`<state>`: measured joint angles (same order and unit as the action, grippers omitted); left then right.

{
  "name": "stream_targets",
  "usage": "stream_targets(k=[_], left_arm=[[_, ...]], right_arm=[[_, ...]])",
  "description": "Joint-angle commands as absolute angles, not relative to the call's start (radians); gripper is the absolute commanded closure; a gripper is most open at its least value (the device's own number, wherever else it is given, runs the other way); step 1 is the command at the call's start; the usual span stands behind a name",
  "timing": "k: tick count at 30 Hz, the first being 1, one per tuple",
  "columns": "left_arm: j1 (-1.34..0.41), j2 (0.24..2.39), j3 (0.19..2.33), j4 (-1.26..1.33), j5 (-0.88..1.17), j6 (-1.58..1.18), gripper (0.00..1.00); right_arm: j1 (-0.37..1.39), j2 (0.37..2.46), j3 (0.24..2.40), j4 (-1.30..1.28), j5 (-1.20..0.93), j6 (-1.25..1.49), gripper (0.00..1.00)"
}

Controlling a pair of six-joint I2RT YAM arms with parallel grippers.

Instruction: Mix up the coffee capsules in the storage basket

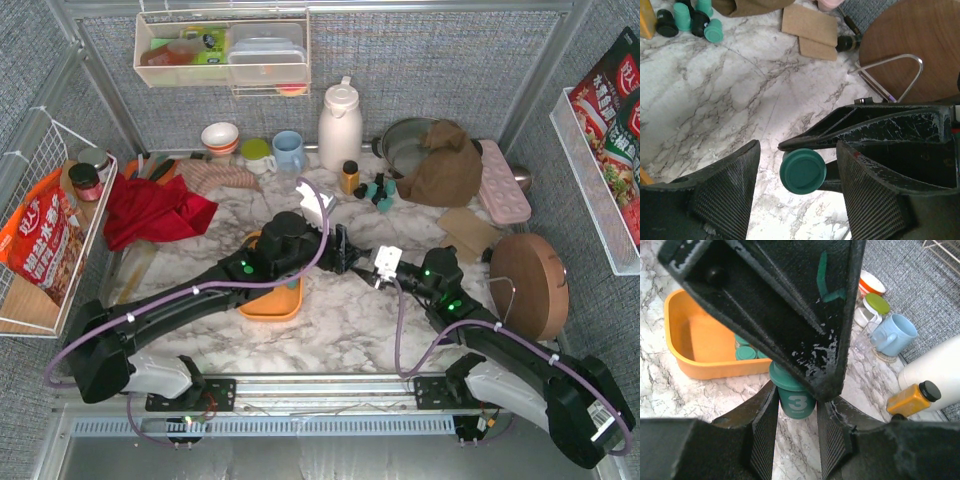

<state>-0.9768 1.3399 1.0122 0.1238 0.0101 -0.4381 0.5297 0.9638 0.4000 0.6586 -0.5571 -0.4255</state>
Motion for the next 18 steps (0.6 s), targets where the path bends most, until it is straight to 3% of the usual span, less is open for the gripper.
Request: stream_targets(k=[1,14,18], left_arm=[[-0.986,1.356,1.032,0.075,0.019,-0.441,0.29],[-0.986,1.406,1.055,-0.013,0.028,-0.46,0.41],[-0.986,1.41,1.058,-0.031,-0.008,-0.475,0.54]], right_arm=[[0.531,0.966,0.409,0.66,-0.56,-0.439,0.84],[0.531,0.965,0.414,0.643,-0.525,-0.442,0.82],[0.531,0.962,0.416,0.637,-0.523,-0.439,0.78]])
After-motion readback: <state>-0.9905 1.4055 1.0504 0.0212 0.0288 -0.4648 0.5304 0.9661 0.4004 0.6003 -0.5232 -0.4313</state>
